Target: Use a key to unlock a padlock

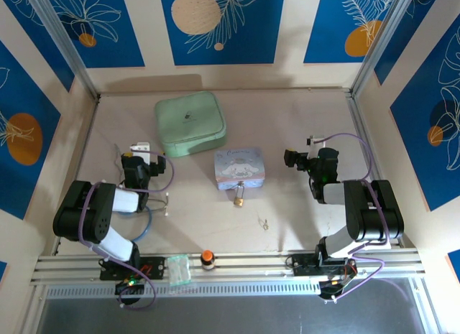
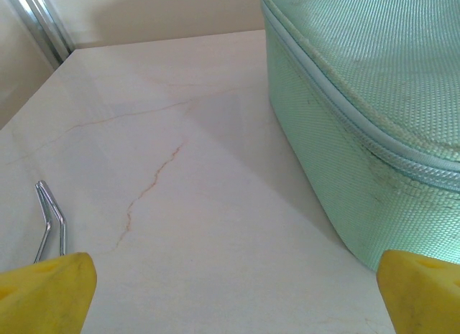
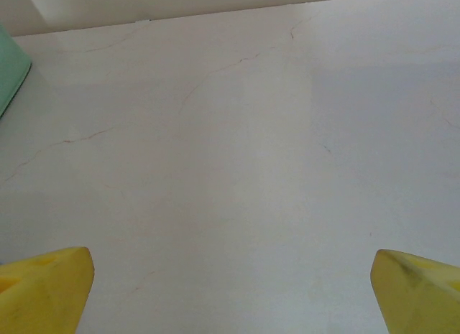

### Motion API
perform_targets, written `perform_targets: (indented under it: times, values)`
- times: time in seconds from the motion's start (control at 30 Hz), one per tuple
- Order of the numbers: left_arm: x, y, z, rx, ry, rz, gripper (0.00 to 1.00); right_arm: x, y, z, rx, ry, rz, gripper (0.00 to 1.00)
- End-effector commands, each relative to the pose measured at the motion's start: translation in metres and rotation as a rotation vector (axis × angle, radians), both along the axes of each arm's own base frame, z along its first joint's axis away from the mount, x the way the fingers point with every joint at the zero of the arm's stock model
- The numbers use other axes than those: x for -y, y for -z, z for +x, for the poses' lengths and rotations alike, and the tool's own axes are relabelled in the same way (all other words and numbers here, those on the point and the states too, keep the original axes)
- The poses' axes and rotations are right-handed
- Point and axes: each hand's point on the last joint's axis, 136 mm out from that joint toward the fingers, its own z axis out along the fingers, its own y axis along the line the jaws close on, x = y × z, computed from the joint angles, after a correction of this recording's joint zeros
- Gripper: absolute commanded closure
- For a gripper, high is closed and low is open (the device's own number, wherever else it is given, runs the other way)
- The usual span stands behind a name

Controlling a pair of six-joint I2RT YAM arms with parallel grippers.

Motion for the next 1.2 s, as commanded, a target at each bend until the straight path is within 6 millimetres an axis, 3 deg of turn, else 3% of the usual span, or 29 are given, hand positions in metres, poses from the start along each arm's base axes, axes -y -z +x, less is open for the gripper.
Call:
perform_targets:
  times: [0.0, 0.2, 0.33, 0.47, 0.57, 0.67, 0.9, 1.03, 1.17]
  values:
    - [-0.004, -0.020, -0.004, 0.053, -0.008, 0.004, 0.01, -0.002, -0.025, 0.005, 0.037, -0.023, -0.008, 0.01]
    - [-0.021, -0.066, -0.023, 0.079, -0.121, -0.044, 0.01, -0.006, -0.067, -0.013, 0.038, -0.028, 0.041, 0.01]
    - [-0.036, -0.086, -0.046, 0.027, -0.297, -0.275, 0.01, -0.007, -0.096, -0.032, -0.008, 0.021, 0.163, 0.01]
    - [-0.009, -0.098, -0.058, 0.043, -0.189, -0.499, 0.01, -0.004, -0.111, -0.063, -0.095, 0.102, 0.317, 0.01]
    - [0.020, -0.105, -0.068, 0.021, -0.052, -0.637, 0.01, -0.028, -0.118, -0.086, -0.136, -0.029, 0.411, 0.01]
    - [0.044, -0.115, -0.078, 0.019, 0.073, -0.737, 0.01, -0.043, -0.112, -0.105, -0.226, -0.094, 0.469, 0.01]
    - [0.085, -0.116, -0.101, -0.089, 0.237, -0.853, 0.01, -0.055, -0.069, -0.142, -0.458, -0.028, 0.480, 0.01]
    - [0.117, -0.112, -0.116, -0.186, 0.315, -0.812, 0.01, -0.075, -0.050, -0.168, -0.569, -0.048, 0.408, 0.00]
    - [0.164, -0.112, -0.138, -0.286, 0.428, -0.694, 0.01, -0.093, -0.026, -0.197, -0.667, -0.054, 0.290, 0.06]
